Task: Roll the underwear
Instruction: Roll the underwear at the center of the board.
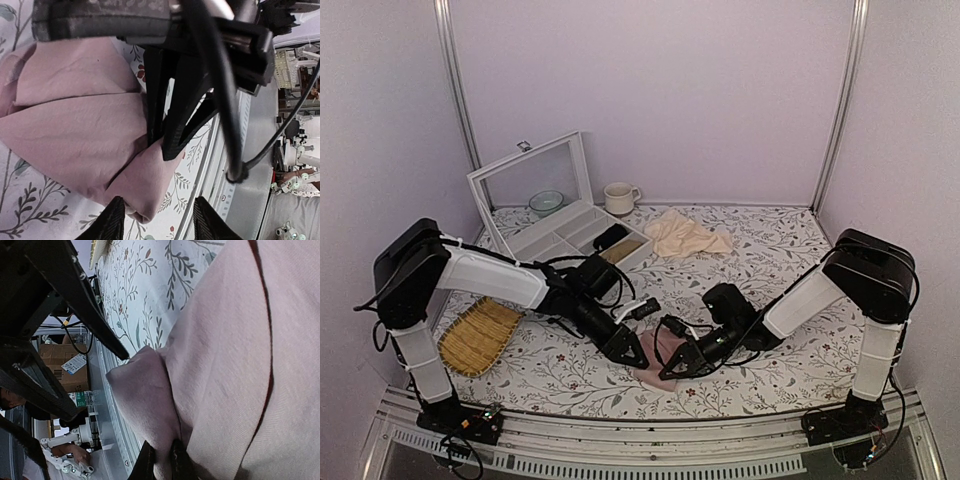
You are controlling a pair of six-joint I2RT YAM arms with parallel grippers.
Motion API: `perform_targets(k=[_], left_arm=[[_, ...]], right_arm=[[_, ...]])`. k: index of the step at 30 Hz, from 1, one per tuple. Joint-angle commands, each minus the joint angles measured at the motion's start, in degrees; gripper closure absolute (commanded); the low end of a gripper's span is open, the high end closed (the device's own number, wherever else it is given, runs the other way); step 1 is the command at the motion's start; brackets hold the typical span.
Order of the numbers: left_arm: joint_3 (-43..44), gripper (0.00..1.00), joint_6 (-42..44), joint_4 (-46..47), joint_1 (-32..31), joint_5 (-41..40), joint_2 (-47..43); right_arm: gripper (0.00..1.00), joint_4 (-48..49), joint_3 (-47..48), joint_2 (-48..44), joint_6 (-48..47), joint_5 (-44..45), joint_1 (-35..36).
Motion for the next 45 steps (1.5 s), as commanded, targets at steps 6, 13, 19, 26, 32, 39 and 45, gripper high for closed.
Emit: perform_targets(k=[6, 13, 19, 26, 32, 39, 45], left_arm=[[1.78, 0.53, 1.72, -2.03, -2.19, -0.27, 3.90], [1.85, 0.54, 1.68, -2.18, -3.00, -0.83, 5.35], [1.89, 0.60, 1.22, -3.04, -4.05, -3.82, 6.52], [1.81, 0.75, 0.74, -3.06, -5.20, -5.17, 7.46], [1.63, 0.98, 0.45, -3.13, -5.60, -5.94, 7.35], [1.94, 0.89, 0.68, -4.22, -5.67, -6.67, 7.40], [1.66, 0.87, 1.24, -4.16, -5.71, -6.46, 6.97]], right_arm=[[1.00, -13.79, -2.98, 4.20, -1.15, 8.53, -0.57], [1.00, -13.96, -2.92, 4.01, -1.02, 8.51, -0.60], [1.00, -14.15, -2.82, 4.26, -1.09, 8.41, -0.59], [1.00, -14.89, -2.12, 4.41, -1.41, 8.25, -0.57], [1.00, -15.11, -1.96, 4.13, -1.42, 8.35, -0.58], [1.00, -15.55, -1.34, 4.02, -1.90, 8.51, -0.53], [1.00, -15.64, -1.23, 4.15, -1.93, 8.60, -0.56]])
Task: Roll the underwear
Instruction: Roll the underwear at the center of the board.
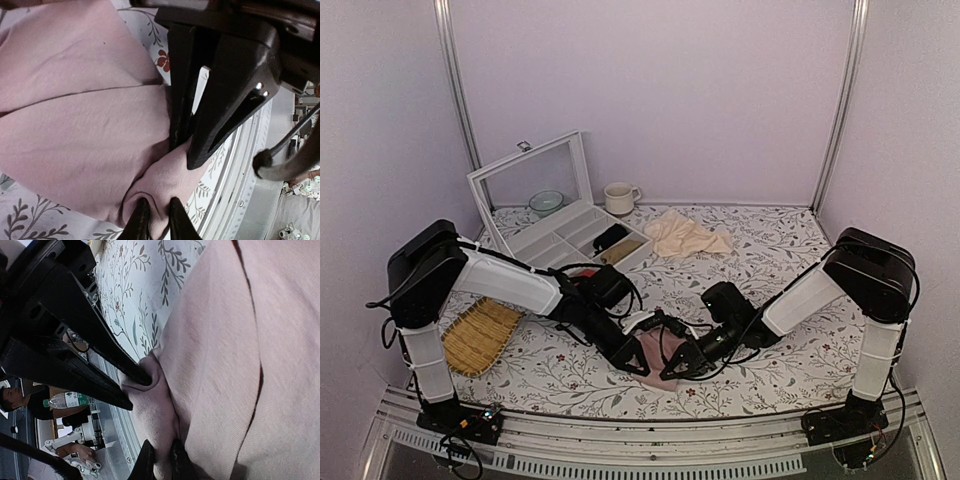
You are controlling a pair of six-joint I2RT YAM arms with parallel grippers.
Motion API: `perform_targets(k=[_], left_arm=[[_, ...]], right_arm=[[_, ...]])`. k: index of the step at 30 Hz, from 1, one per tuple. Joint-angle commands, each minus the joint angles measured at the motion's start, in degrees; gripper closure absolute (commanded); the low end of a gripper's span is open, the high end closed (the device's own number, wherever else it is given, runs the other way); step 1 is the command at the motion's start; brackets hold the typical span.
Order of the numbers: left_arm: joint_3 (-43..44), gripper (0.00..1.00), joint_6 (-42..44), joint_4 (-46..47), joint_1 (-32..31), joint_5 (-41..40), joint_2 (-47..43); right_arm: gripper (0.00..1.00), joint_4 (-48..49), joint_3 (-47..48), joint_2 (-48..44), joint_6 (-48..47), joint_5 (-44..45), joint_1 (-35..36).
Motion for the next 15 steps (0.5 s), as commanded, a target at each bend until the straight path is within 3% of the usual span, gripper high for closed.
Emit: perform_targets(k=[1, 2, 7, 12, 15], left_arm=[[-0.33, 0.90, 1.27, -2.94, -2.41, -1.32, 2.24], [-0.23, 0.96, 1.30, -2.92, -2.37, -1.21, 2.28], [0.63, 1.00, 1.46, -4.12, -2.81, -1.80, 3.29], [1.85, 1.00, 1.79, -6.06, -3.05, -2.85, 4.89], [2.25, 1.00, 1.99, -6.65, -3.08, -3.04, 5.65]], right_arm=[[1.00, -12.00, -2.58, 4.17, -1.48, 9.64, -0.19], [1.00, -12.00, -2.56, 4.15, -1.48, 9.59, -0.20], [1.00, -12.00, -2.84, 3.61, -1.48, 9.94, -0.25], [0.78, -12.30, -2.87, 0.35, -2.31, 13.10, 0.71], [0.71, -12.86, -2.49, -2.87, -3.25, 16.29, 2.20]])
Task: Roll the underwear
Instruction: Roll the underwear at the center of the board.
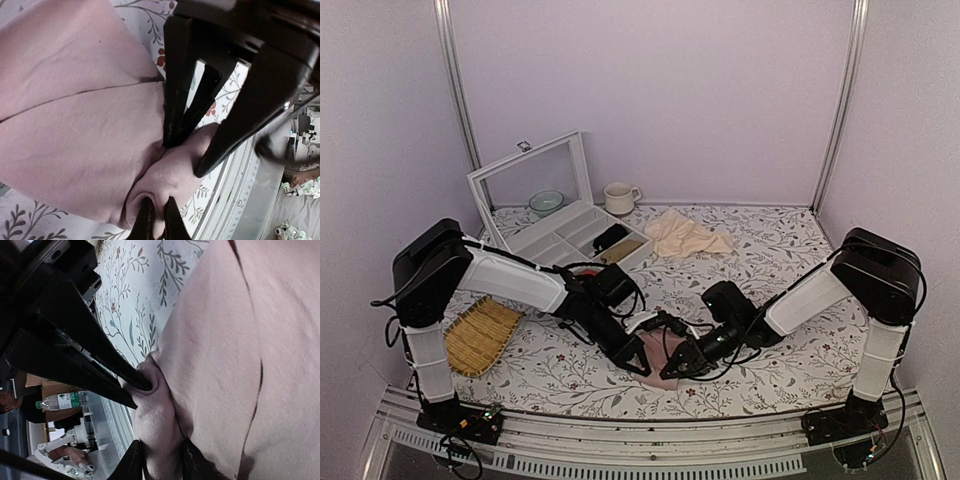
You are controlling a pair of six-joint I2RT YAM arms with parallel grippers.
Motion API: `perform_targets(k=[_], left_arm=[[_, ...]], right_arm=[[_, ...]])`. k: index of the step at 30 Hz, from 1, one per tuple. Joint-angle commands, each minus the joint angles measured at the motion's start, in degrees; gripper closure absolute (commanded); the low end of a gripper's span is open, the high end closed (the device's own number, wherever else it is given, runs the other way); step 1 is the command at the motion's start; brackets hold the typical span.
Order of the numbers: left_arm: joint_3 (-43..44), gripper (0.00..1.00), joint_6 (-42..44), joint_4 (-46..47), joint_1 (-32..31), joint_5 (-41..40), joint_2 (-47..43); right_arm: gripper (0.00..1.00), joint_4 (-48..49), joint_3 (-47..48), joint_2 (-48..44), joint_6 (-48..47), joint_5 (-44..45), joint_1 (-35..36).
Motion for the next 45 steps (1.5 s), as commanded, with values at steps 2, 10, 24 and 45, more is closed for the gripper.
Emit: perform_targets(k=[2, 10, 24, 45], left_arm=[[0.13, 1.00, 1.75, -4.00, -2.98, -2.64, 4.46], [1.23, 1.00, 2.22, -4.91, -3.07, -2.54, 5.52], [2.85, 1.00, 2.89, -5.60, -3.64, -2.95, 6.25], [5.12, 1.00, 3.32, -7.68, -4.39, -4.17, 7.73]], right_arm=[[0.69, -11.95, -2.06, -4.14, -2.95, 17.16, 2.72], [0.63, -16.16, -0.96, -13.90, -6.09, 29.28, 6.42], [0.57, -16.96, 0.32, -17.69, -7.85, 30.59, 8.34], [0.54, 13.25, -13.59, -17.95, 5.11, 22.10, 6.25]])
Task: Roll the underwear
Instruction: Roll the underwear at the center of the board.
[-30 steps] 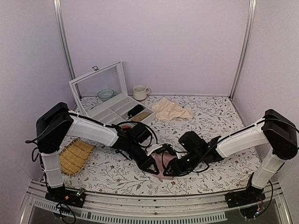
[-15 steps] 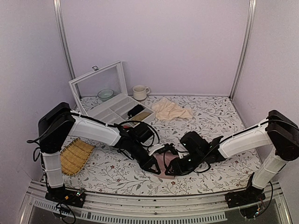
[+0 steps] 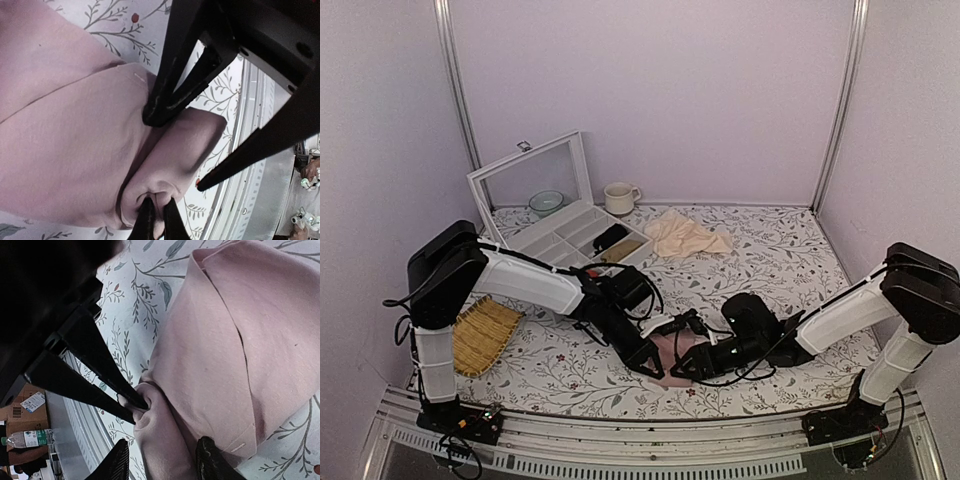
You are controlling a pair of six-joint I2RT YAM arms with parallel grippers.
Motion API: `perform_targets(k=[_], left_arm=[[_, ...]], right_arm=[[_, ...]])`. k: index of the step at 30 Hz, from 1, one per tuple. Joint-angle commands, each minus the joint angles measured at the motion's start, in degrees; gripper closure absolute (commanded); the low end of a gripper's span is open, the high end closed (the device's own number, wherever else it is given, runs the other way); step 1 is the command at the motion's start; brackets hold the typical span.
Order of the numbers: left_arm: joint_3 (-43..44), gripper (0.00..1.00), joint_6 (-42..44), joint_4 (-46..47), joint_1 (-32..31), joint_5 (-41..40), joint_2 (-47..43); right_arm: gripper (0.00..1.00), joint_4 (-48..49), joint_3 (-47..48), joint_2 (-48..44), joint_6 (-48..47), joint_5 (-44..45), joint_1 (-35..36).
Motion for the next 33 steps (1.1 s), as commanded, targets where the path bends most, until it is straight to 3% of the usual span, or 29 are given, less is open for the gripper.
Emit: perform_targets(k=[1, 12, 19, 26, 33], left_arm=[[-1.04, 1.00, -1.75, -6.09, -1.51, -3.78, 3.10], [-0.25, 1.00, -1.76, -6.60, -1.49, -3.53, 4.08], [0.24, 1.00, -1.34, -7.05, -1.52, -3.24, 4.85], [0.89, 1.00, -1.28, -7.58, -1.37, -3.11, 5.39], [1.54, 1.00, -1.08, -8.08, -1.29, -2.98, 5.96]], right_arm=[[0.54, 10.15, -3.28, -2.85, 0.56, -2.17, -0.15], [0.51, 7.70, -6.10, -13.19, -0.21, 4.38, -0.22], [0.50, -8.66, -0.46, -20.47, -8.54, 15.14, 3.74], [0.50, -18.57, 3.16, -18.29, -17.93, 28.96, 11.65], [0.50, -18.94, 5.12, -13.01, -23.28, 39.72, 19.02]])
